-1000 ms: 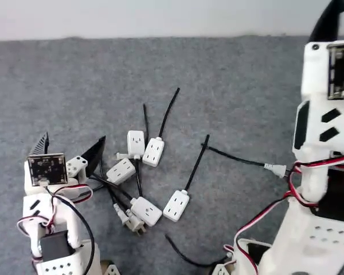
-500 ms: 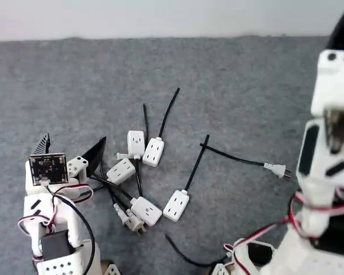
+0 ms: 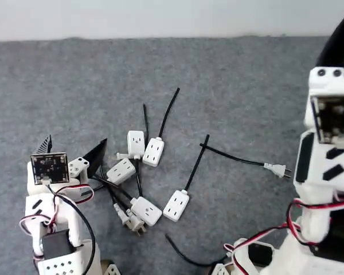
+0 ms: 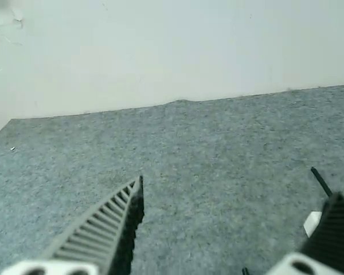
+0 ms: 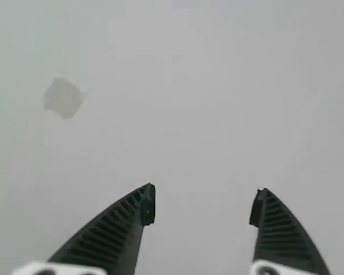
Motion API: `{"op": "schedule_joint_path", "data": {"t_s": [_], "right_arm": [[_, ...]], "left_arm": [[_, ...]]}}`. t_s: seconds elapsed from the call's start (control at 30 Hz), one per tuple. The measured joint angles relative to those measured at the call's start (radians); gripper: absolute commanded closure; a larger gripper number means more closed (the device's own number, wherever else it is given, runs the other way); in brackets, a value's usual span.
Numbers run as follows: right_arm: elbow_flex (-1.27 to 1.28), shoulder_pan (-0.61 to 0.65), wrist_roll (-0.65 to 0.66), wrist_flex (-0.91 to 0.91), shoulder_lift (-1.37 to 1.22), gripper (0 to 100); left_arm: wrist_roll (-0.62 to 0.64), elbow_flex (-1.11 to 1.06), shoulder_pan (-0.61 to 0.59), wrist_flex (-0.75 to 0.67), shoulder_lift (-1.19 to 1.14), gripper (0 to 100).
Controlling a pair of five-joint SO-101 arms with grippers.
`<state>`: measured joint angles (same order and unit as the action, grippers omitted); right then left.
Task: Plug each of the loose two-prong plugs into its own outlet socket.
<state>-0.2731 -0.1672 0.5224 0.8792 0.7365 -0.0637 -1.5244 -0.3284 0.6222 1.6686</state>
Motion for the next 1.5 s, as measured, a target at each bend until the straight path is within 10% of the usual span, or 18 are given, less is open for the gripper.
{"op": "schedule_joint_path", "data": {"t_s": [0.5,0.83,1.07,1.5], "right_arm": [[0.104,0.000,-0.008,0.118,-0.009,99.6],[0.127,-0.002,-0.008,0.118,-0.009,94.5],[0.127,0.000,-0.008,0.157,-0.009,58.9],[0.173,0.002,-0.008,0.229,-0.009,68.6]], "left_arm": [[-0.006,0.000,0.000,0.000,0.000,56],[-0.006,0.000,0.000,0.000,0.000,56],[-0.006,0.000,0.000,0.000,0.000,56],[-0.006,0.000,0.000,0.000,0.000,56]]}}
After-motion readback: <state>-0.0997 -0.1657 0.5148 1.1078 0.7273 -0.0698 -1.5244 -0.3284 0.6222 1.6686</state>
